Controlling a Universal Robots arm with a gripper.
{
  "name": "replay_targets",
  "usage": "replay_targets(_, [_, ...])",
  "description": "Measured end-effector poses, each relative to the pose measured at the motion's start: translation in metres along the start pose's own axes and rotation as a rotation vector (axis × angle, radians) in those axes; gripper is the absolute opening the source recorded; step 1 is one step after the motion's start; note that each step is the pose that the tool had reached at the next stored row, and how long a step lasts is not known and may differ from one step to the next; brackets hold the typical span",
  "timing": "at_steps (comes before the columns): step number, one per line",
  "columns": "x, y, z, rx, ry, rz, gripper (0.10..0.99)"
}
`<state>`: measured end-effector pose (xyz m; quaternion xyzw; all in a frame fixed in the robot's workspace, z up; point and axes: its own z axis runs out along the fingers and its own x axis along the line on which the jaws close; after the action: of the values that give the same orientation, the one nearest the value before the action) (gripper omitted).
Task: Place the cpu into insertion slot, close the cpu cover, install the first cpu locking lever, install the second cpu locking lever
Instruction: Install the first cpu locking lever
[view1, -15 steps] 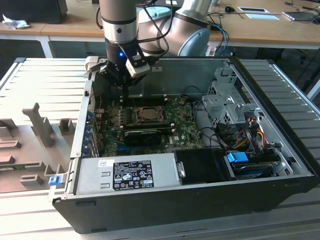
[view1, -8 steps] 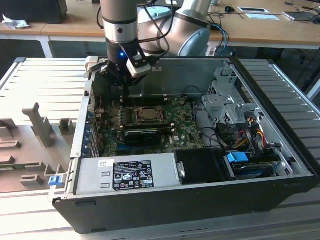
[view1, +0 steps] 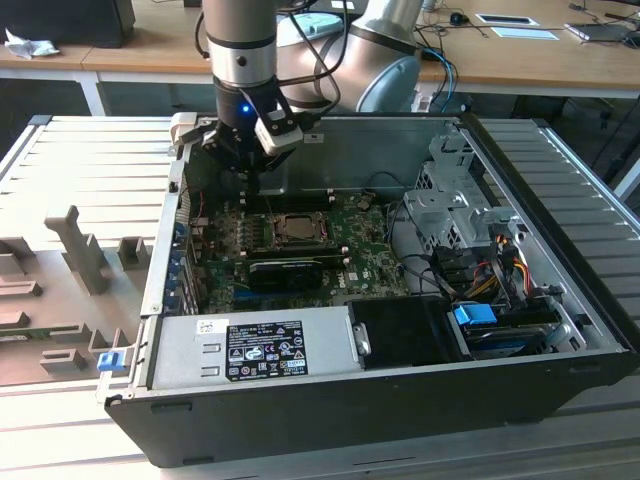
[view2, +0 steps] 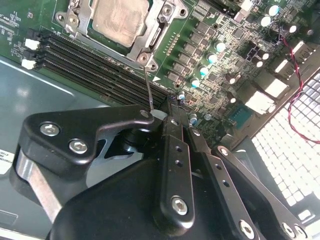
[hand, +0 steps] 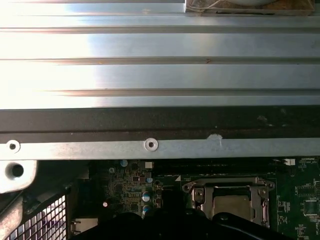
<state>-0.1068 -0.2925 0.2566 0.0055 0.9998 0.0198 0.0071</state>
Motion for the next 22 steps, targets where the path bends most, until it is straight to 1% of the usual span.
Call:
replay_targets(18, [-0.0035,0.0,0.0,0.0,0.0001,0.0,0.106])
replay_targets(22, [-0.006,0.0001,0.0002,0.0,-0.0001,0.0,0.106])
